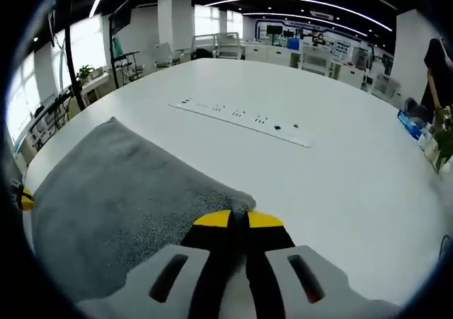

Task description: Fold the towel on the table until its edges align and the towel forms a compact rectangular stack.

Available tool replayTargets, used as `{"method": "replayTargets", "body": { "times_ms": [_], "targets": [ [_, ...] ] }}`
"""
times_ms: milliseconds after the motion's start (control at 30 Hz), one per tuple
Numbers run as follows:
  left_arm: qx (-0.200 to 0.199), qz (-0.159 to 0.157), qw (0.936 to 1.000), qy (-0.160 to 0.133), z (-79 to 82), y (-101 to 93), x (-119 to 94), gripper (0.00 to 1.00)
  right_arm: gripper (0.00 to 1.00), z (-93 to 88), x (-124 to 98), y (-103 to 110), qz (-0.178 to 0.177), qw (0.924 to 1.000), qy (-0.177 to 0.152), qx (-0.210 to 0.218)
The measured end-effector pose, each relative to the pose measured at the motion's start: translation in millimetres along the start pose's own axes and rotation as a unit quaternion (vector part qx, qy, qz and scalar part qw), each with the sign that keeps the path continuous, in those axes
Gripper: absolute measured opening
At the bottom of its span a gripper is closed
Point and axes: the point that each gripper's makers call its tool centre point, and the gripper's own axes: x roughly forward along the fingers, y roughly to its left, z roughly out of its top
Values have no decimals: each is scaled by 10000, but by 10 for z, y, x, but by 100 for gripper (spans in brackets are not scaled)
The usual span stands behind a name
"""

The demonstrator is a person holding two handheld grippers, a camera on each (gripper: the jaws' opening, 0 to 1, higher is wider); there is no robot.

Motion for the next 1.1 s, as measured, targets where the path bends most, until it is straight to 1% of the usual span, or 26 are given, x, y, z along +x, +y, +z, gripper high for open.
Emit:
{"method": "replayTargets", "body": {
  "times_ms": [33,100,133,200,233,400,500,600,700,767,800,833,900,967,1000,1100],
  "targets": [
    [61,-83,9999,10,8,-77,24,6,4,-36,-33,-85,-50,10000,12,59],
    [8,-256,9997,28,22,-215,54,6,4,-87,-107,-188,-120,9999,29,100],
    [5,-277,9996,44,24,-243,58,6,4,-98,-127,-206,-132,9999,31,100],
    [242,-433,9987,88,57,-418,84,6,4,-143,-183,-314,-171,9998,40,96],
    [254,-464,9985,119,52,-450,88,6,4,-167,-208,-380,-186,9998,43,108],
    [644,-742,9949,221,100,-764,147,6,4,-238,-362,-534,-275,9995,23,174],
    [823,-850,9926,267,129,-901,183,5,4,-278,-408,-664,-314,9994,-3,133],
    [1001,-941,9898,369,158,-1037,223,5,4,-319,-504,-776,-387,9991,77,133],
    [1108,-989,9881,393,169,-1134,241,5,4,-355,-567,-857,-441,9988,65,219],
    [1160,-1001,9874,397,165,-1175,243,5,4,-386,-599,-894,-470,9984,-7,317],
    [1172,-998,9873,396,167,-1185,243,5,4,-386,-605,-891,-475,9985,-52,258],
    [1181,-973,9874,396,161,-1181,245,5,4,-376,-609,-884,-482,9987,-85,129],
    [1169,-942,9879,399,157,-1168,244,5,4,-380,-569,-928,-485,9987,-89,136],
    [1133,-931,9884,395,156,-1167,243,5,4,-374,-580,-930,-481,9984,-136,262],
    [1126,-925,9886,385,155,-1169,240,5,4,-372,-590,-926,-460,9980,-174,403],
    [1028,-891,9901,353,147,-1163,242,5,4,-377,-577,-951,-445,9976,-210,479]
  ]
}}
